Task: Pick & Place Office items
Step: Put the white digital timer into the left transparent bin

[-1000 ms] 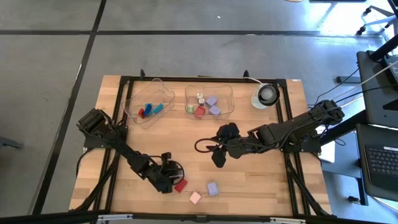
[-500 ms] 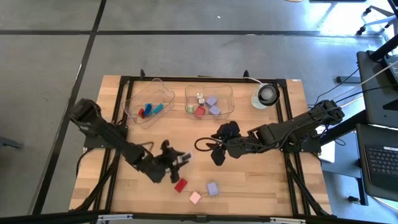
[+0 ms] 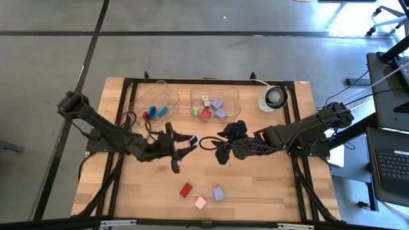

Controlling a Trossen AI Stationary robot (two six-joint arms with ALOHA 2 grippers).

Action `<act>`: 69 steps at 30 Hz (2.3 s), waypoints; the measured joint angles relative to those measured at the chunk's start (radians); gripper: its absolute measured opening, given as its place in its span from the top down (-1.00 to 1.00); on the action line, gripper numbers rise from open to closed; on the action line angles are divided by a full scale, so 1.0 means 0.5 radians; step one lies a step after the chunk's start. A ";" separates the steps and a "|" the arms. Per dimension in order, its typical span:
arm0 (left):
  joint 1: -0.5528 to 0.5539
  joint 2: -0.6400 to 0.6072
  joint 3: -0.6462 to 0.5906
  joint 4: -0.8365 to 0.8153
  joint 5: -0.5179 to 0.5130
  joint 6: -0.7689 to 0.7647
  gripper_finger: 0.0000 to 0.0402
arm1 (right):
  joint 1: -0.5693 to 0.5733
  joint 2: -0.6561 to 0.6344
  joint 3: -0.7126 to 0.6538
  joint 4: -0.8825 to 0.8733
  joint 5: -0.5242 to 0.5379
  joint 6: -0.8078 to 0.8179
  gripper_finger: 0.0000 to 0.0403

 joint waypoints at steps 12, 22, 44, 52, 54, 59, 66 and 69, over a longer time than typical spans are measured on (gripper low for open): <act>0.034 -0.054 0.001 0.393 0.279 0.402 0.19 | -0.131 0.000 0.000 0.001 0.000 0.000 -0.08; 0.131 -0.110 0.001 0.595 0.210 0.472 0.20 | -0.325 0.000 0.000 0.003 0.000 -0.004 -0.08; 1.255 -0.792 0.001 -1.813 0.581 -0.269 0.21 | -0.834 0.000 0.000 0.182 -0.017 0.011 -0.08; 1.603 -0.807 0.001 -2.390 0.732 -0.509 0.21 | -0.836 0.044 -0.003 0.191 0.019 0.100 -0.08; 1.667 -0.807 -0.006 -2.449 0.765 -0.582 0.21 | -0.839 0.060 -0.002 0.222 0.068 0.099 -0.08; 1.784 -0.805 -0.119 -2.538 0.886 -0.744 0.21 | -0.866 0.090 0.000 0.309 0.053 0.099 -0.08; 1.880 -0.805 -0.393 -2.537 0.830 -1.097 0.19 | -0.874 0.128 -0.002 0.313 -0.081 0.089 -0.08; 1.924 -0.805 -0.473 -2.533 0.826 -1.216 0.20 | -0.875 0.148 -0.001 0.304 -0.078 0.083 -0.08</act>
